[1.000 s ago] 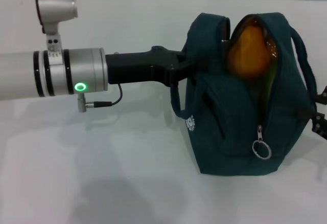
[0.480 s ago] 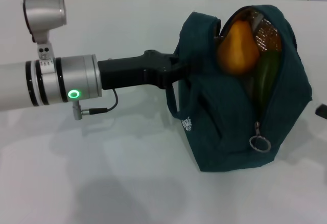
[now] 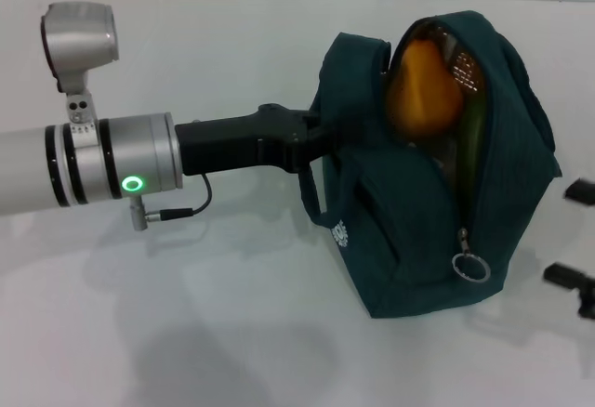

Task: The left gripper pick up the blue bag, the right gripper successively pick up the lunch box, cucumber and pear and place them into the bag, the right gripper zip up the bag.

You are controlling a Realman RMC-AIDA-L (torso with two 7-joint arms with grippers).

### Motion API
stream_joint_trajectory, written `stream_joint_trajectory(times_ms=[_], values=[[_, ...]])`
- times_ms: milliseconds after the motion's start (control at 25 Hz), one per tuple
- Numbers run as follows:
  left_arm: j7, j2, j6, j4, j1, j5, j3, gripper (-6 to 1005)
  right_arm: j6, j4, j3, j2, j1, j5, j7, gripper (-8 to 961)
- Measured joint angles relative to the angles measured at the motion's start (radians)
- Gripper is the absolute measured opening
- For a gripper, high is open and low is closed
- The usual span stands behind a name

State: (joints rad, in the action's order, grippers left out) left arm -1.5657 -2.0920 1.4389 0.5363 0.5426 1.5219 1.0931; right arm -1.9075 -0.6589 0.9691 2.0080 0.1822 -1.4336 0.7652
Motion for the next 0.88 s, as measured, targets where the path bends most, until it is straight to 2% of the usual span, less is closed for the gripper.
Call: stream_joint_trajectory(times_ms=[280, 600, 880], values=[[0.001, 0.0, 0.003, -0.01, 0.004, -0.011, -0.001, 36, 0.081, 0.118, 0.077, 0.002, 0.029, -0.001, -0.035, 678], [0.013, 0.001, 0.006, -0.01, -0.001, -0.036, 0.002, 37, 0.178, 0.147, 0.162, 0.003, 0.041, 0.0, -0.029, 675], [0.013, 0.001, 0.006, -0.01, -0.002, -0.037, 0.001, 37, 0.213, 0.204, 0.174, 0.004, 0.063, 0.008, -0.034, 671]])
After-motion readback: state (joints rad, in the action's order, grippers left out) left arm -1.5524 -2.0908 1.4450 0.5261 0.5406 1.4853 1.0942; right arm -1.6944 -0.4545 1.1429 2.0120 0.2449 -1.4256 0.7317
